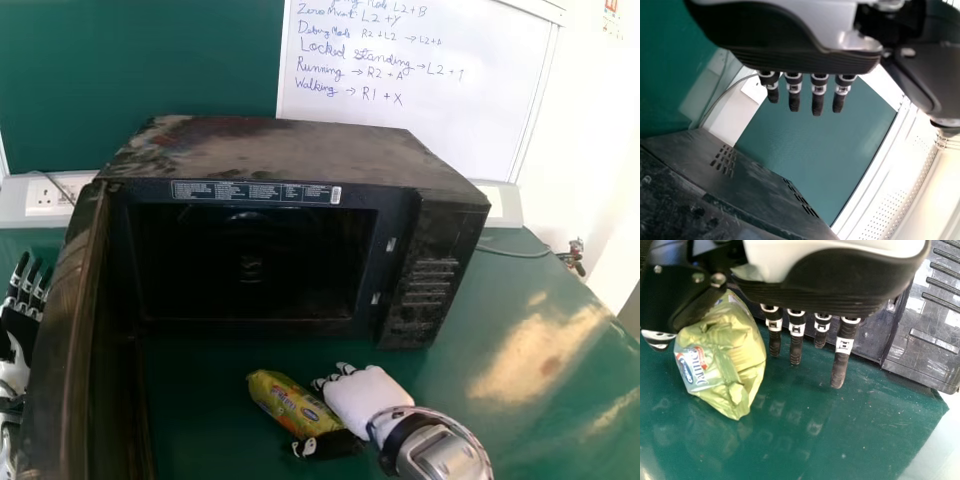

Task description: Put biscuit inside oven

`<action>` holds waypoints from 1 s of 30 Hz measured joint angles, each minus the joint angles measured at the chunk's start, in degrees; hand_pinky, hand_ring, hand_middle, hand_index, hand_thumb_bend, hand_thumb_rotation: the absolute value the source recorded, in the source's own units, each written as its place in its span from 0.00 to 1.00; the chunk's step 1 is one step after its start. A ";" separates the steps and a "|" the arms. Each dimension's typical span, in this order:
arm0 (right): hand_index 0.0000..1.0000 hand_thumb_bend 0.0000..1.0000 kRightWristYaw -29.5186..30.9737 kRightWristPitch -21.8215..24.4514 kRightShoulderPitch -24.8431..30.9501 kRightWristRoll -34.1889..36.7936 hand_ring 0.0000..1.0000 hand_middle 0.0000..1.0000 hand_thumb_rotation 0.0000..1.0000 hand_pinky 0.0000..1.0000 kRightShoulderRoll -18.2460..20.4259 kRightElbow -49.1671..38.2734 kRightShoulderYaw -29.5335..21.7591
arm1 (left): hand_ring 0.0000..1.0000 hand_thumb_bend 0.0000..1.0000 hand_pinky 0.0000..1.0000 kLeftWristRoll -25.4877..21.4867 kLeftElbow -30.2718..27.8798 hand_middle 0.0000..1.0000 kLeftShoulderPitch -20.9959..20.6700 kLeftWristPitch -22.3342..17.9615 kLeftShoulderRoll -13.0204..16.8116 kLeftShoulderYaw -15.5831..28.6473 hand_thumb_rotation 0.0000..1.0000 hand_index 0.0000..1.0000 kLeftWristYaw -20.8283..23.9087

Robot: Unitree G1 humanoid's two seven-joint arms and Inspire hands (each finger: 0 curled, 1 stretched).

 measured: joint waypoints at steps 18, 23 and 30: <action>0.91 1.00 -2.11 -0.04 -0.54 -0.12 0.82 0.89 0.52 0.61 0.22 1.99 0.55 | 0.59 0.10 0.39 -0.01 0.77 0.72 -0.17 -0.36 0.21 0.05 0.00 0.89 -0.99; 0.92 1.00 -2.28 0.06 -0.82 -0.44 0.83 0.89 0.49 0.63 0.44 2.36 0.81 | 0.60 0.11 0.39 0.00 0.68 0.72 -0.15 -0.34 0.17 0.03 0.00 0.89 -0.70; 0.90 1.00 -2.26 0.68 -1.00 -0.95 0.80 0.85 0.47 0.61 1.03 2.63 1.31 | 0.59 0.11 0.36 0.00 0.35 0.72 0.00 -0.17 0.09 -0.02 0.00 0.89 -0.29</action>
